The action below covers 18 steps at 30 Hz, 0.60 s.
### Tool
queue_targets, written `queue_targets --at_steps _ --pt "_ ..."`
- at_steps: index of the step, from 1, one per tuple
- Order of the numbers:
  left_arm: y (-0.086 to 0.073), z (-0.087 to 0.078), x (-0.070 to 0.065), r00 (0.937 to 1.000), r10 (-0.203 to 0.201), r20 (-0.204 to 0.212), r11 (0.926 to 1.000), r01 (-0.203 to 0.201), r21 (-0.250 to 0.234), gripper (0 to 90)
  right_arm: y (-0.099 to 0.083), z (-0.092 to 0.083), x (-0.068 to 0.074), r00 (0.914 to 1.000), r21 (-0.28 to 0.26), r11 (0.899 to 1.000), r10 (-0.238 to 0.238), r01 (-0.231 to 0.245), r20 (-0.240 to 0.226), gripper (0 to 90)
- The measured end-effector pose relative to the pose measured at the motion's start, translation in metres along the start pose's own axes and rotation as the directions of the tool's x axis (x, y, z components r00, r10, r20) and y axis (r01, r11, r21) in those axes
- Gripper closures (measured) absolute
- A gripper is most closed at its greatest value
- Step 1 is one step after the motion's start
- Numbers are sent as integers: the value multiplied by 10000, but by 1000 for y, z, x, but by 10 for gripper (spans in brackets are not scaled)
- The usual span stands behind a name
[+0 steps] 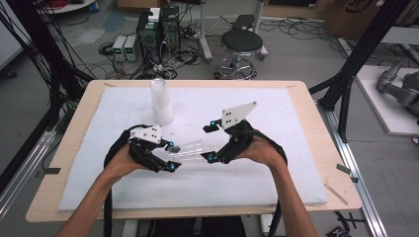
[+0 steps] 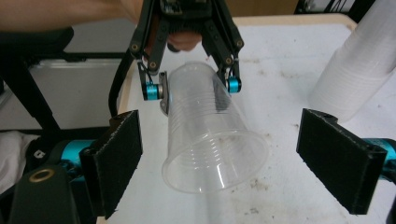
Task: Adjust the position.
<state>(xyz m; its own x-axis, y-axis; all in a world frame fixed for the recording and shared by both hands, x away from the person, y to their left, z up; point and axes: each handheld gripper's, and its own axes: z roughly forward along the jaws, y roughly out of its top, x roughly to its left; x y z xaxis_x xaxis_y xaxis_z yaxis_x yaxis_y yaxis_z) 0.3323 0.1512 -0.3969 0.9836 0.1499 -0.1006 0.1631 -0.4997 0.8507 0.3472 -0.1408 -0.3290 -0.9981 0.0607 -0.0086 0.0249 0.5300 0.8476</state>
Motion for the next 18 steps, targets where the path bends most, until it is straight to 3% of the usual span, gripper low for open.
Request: queue_targets --at_steps 4,8,11,15,16,18 --pt "-13 1 1 9999 -80 -117 9928 66 -1199 418 -6 -3 1 9998 -589 9981 158 -151 103 144" --pt "-24 -1 4 9996 -272 -32 9723 257 -2324 418 -13 -6 2 9992 -1274 9913 354 -325 204 144" --pt "-26 -4 5 9996 -260 50 9583 264 -2847 418 -17 -9 3 9983 -1756 9835 493 -430 318 145" --pt "-26 -7 5 9996 -276 112 9477 297 -3178 418 -22 -10 2 9975 -2068 9774 547 -443 451 144" --pt "-26 -7 4 9994 -302 197 9401 351 -3391 418 -23 -10 2 9972 -2140 9755 611 -503 441 145" --pt "-26 -8 4 9993 -274 271 9321 353 -3605 418 -25 -10 2 9967 -2261 9728 641 -511 503 144"
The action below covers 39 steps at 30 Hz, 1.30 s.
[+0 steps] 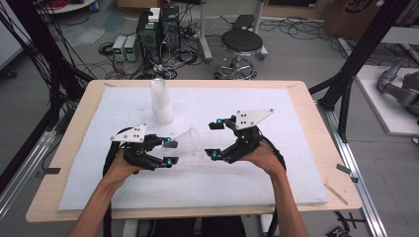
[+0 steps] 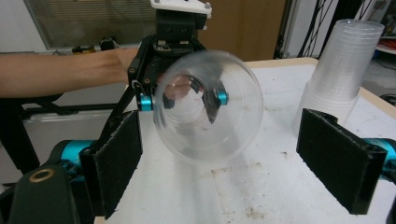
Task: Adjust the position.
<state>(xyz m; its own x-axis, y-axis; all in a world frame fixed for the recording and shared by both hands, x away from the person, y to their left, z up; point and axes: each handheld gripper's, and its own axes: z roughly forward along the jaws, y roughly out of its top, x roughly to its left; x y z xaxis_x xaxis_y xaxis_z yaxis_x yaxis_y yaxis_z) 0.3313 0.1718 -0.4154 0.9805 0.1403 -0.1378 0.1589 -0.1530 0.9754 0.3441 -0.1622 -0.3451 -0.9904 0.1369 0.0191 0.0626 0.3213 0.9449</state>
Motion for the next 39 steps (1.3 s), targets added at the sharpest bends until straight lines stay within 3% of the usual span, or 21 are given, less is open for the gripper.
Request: queue_targets --at_steps 3,9,20,39 --pt "2 -1 -1 10000 87 30 9996 -86 -271 419 -4 0 1 9999 -462 9989 120 -120 1 144" --pt "3 -4 -2 9999 155 11 9976 -154 -679 419 -12 2 1 9996 -854 9959 292 -296 -59 144" --pt "6 4 -4 9994 299 151 9929 -280 -1155 420 -14 11 3 9984 -1017 9940 365 -407 -432 144" --pt "13 29 -8 9969 515 586 9942 -457 -976 419 -11 29 4 9952 -1171 9924 282 -391 -938 145"
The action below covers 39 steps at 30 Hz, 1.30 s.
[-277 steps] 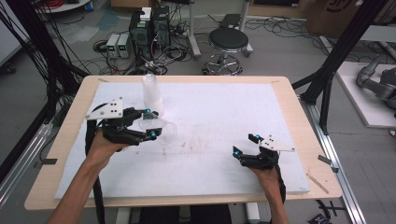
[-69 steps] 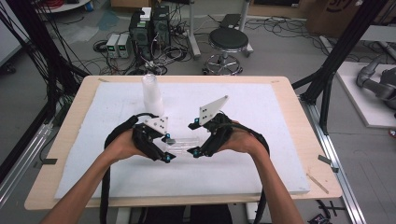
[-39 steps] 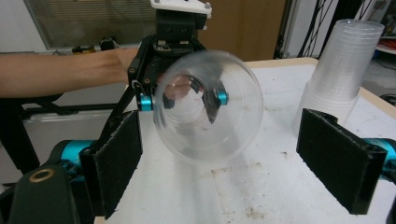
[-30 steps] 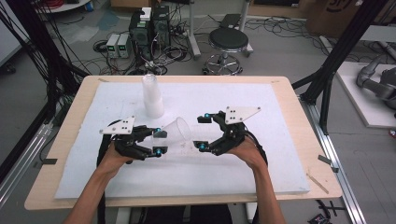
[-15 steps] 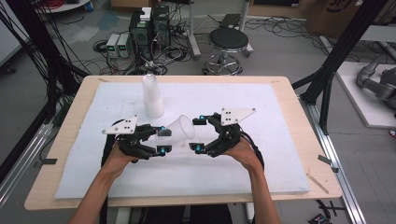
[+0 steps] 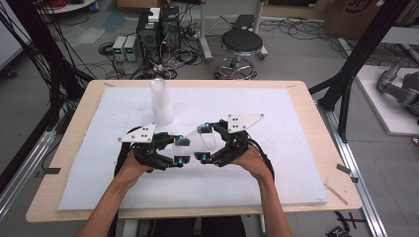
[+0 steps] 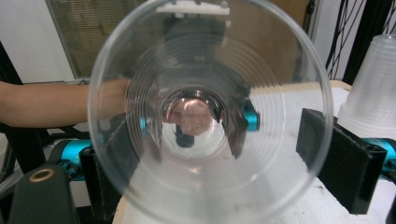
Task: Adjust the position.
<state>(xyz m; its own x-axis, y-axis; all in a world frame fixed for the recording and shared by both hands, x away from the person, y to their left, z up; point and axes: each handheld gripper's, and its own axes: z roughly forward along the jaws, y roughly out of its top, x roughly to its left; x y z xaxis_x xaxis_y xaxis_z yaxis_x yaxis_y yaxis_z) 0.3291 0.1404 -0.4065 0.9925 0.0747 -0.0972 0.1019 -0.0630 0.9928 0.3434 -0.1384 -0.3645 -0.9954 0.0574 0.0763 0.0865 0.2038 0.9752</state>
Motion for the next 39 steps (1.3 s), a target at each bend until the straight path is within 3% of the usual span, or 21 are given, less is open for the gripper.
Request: queue_targets --at_steps 16,19,32,33,34,35,39 --pt "-2 6 -1 9997 35 228 9998 -40 181 419 2 1 1 9987 -241 9997 -73 61 -509 189" --pt "-2 5 -1 9998 9 195 9998 -12 186 419 2 0 1 9976 -326 9994 -122 100 -683 267" --pt "-1 4 -3 9999 -14 170 9997 10 250 408 3 0 3 9969 -327 9992 -271 248 -739 318" --pt "-1 6 -3 9993 -354 -127 9990 358 272 336 3 0 3 9970 -311 9992 -276 255 -721 318" --pt "0 7 -2 9975 -547 -445 9970 570 516 149 3 0 3 9973 -287 9992 -298 280 -672 318" --pt "-1 7 -2 9961 -546 -696 9961 591 649 33 3 -1 3 9974 -288 9993 -249 230 -673 318" --pt "0 5 -3 9961 -495 -724 9950 555 831 17 3 -2 2 9978 -251 9994 -244 229 -612 318"
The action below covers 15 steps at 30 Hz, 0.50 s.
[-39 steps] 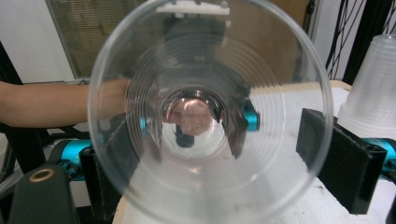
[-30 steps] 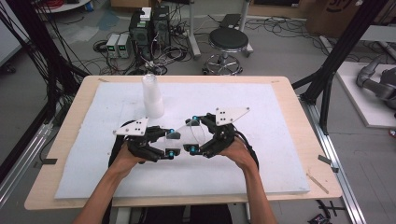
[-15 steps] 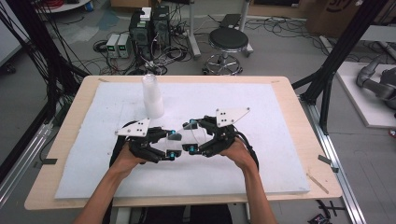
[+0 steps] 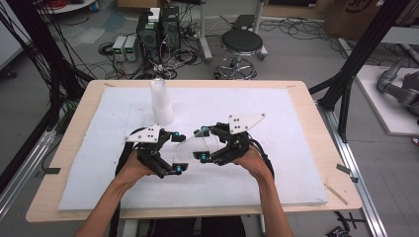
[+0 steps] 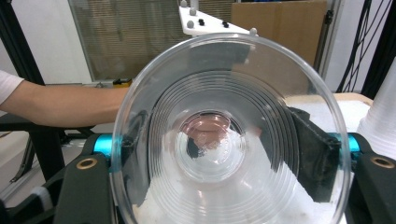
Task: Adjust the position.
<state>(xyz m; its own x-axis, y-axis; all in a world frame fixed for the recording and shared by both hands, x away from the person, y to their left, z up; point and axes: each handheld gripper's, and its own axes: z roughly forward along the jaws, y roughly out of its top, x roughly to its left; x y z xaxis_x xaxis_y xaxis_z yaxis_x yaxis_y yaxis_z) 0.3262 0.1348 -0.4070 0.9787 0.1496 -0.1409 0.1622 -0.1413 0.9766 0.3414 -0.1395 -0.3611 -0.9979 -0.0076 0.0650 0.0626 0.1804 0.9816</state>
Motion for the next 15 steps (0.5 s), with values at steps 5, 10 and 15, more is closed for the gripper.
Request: queue_targets --at_steps 5,10,15 --pt "0 -4 0 9996 72 -266 9998 -67 182 17 0 -2 -1 9998 83 10000 33 -35 176 318" --pt "-6 -16 -2 9907 32 -1360 9988 34 480 17 5 -5 0 9969 472 9988 66 -104 784 318" --pt "-22 -35 -5 9655 -91 -2604 9967 298 756 17 15 -8 -4 9830 1320 9898 293 -538 1813 318"
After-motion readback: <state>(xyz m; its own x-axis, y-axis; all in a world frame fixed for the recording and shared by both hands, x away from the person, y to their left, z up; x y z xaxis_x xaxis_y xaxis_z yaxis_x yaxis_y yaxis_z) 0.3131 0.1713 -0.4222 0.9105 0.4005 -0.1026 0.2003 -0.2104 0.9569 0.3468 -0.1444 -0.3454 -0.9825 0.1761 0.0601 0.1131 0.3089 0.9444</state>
